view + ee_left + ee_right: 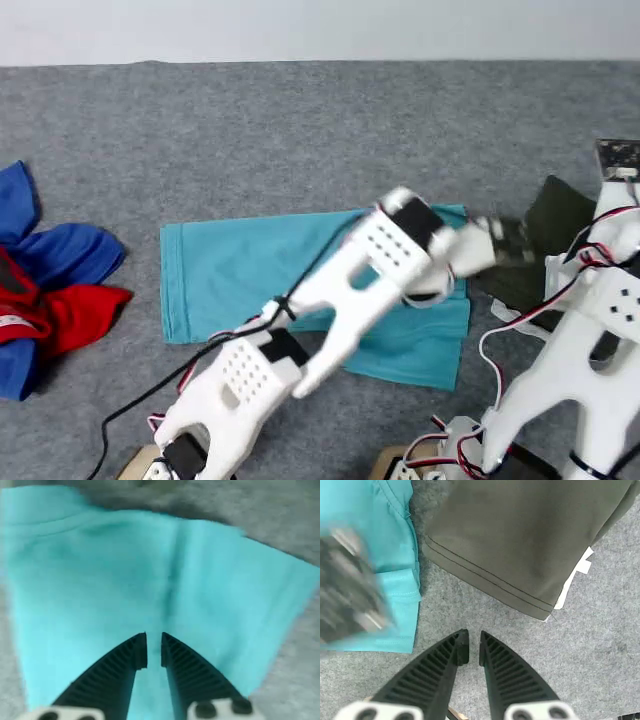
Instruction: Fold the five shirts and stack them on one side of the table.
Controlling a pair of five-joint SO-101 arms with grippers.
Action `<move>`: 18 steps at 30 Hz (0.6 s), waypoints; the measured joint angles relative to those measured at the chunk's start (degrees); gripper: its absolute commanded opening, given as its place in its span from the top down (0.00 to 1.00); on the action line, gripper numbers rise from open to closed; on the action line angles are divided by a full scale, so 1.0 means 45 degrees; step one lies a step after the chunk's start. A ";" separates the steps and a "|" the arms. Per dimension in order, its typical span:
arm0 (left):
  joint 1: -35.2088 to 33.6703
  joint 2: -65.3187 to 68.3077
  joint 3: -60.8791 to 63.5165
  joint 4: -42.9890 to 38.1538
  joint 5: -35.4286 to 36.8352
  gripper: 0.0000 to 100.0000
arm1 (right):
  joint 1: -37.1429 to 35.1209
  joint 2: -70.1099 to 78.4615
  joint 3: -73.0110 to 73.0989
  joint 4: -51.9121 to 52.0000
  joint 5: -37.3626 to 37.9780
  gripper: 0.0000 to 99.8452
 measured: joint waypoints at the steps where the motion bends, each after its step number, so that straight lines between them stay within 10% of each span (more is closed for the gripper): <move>1: 0.0234 -0.0195 0.0469 0.0000 0.0000 0.93 | 0.0000 0.0000 0.0000 0.0000 0.0000 0.95; 18: 0.0762 -0.0801 0.5216 -0.2364 0.0039 0.88 | 0.0000 0.0000 0.0000 0.0000 0.0000 0.95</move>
